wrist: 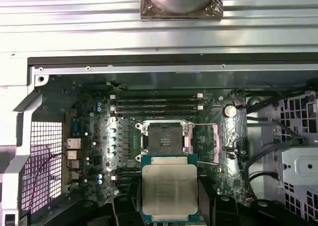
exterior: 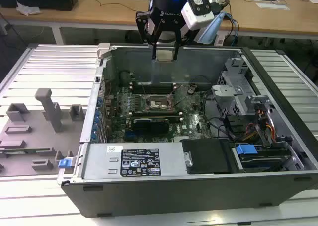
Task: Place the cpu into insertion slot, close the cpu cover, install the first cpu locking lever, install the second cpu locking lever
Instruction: 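Place the cpu into insertion slot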
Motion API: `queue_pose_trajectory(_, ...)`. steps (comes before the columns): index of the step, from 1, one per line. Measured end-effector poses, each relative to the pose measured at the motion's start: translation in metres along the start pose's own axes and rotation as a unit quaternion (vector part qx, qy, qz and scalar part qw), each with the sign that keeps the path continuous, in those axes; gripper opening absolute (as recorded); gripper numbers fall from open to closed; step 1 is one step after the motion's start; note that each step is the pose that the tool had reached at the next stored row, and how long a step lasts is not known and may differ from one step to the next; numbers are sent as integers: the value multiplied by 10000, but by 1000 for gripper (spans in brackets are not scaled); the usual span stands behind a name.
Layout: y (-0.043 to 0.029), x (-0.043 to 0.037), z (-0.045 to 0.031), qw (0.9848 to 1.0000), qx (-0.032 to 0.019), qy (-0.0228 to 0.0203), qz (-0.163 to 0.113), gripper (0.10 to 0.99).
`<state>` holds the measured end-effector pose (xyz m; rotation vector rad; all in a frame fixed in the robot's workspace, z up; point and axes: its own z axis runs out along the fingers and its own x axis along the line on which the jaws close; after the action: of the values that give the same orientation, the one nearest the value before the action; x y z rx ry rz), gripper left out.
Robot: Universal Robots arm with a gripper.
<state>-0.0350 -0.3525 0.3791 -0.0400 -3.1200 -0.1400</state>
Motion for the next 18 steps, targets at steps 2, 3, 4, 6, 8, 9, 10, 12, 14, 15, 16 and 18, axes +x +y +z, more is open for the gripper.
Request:
queue_pose_trajectory(2,0,0,0,10000,0,0,0,541)
queue_pose_trajectory(3,0,0,0,10000,0,0,0,541)
queue_pose_trajectory(4,0,0,0,10000,0,0,0,541)
queue_pose_trajectory(6,0,0,4,10000,0,0,0,541)
queue_pose_trajectory(8,-2,-1,26,10000,0,0,0,541)
queue_pose_trajectory(9,-4,-1,43,10000,-1,0,0,541)
queue_pose_trajectory(10,-5,-1,56,10000,0,0,0,541)
queue_pose_trajectory(12,-9,-2,95,10000,0,0,0,541)
queue_pose_trajectory(14,-10,-2,117,10000,0,0,0,541)
queue_pose_trajectory(15,-12,-3,131,10000,0,0,0,541)
queue_pose_trajectory(16,-12,-3,139,10000,0,0,0,541)
queue_pose_trajectory(18,-14,-3,152,10000,0,0,0,541)
